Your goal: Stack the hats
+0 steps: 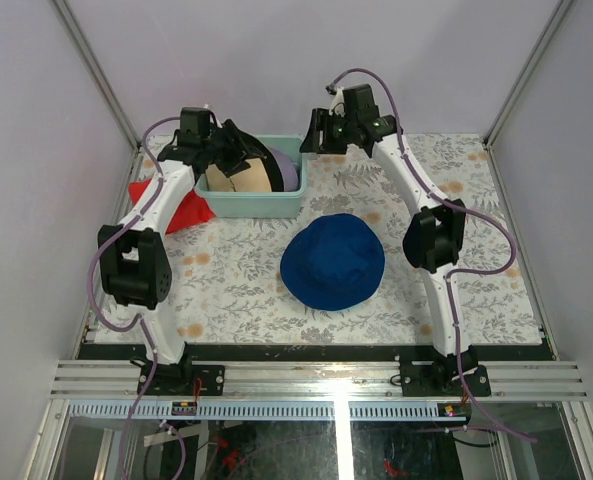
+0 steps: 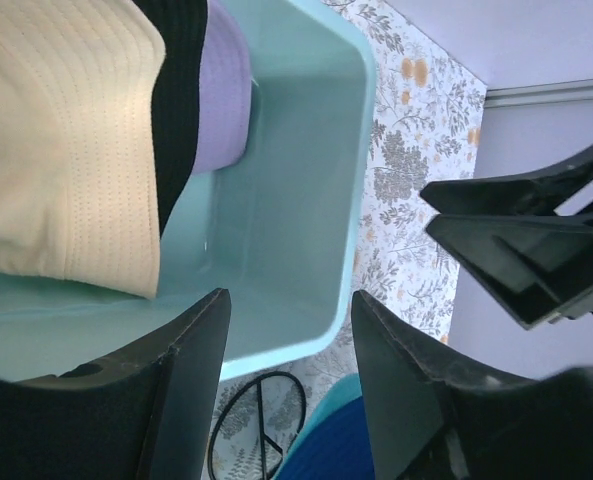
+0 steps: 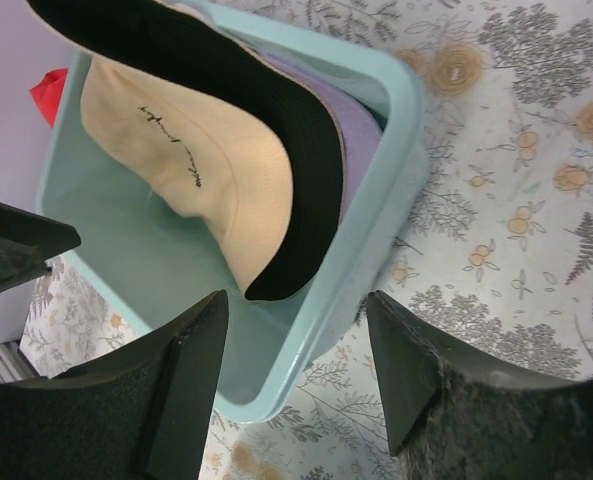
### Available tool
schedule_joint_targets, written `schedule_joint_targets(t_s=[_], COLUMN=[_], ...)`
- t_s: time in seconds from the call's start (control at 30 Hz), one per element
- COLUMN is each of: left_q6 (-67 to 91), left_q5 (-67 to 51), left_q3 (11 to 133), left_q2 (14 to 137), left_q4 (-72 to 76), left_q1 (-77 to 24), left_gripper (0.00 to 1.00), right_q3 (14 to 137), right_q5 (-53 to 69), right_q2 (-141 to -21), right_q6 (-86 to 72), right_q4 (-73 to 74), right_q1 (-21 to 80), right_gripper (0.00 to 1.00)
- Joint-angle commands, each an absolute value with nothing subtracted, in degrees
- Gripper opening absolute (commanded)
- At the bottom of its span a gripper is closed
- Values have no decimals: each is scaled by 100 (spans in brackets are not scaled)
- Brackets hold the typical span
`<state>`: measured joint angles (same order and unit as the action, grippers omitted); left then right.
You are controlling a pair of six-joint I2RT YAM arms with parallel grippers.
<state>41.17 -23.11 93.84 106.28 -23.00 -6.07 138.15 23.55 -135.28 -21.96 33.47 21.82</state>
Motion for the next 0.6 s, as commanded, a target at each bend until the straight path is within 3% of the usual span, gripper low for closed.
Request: schedule_joint_targets(t_s=[0.0, 0.3, 0.57], left_q6=[4276, 6108, 7432], left_q5=[-2344, -1358, -540], left_q3=[9293, 7668, 7330], left_q2=[10212, 8546, 8337], left_q4=[-2598, -3023, -3092], left_q1=[-713, -778, -778], left_gripper=[51, 55, 58], right_q3=[14067, 13880, 12800], right_q5=[2557, 2052, 1597], right_q2=[-13648, -13275, -12448], right_q6=[-2296, -2065, -2016], right_q4=[3175, 3522, 3463], right_q1=[2328, 2320, 2249], right_gripper=[64, 65, 65])
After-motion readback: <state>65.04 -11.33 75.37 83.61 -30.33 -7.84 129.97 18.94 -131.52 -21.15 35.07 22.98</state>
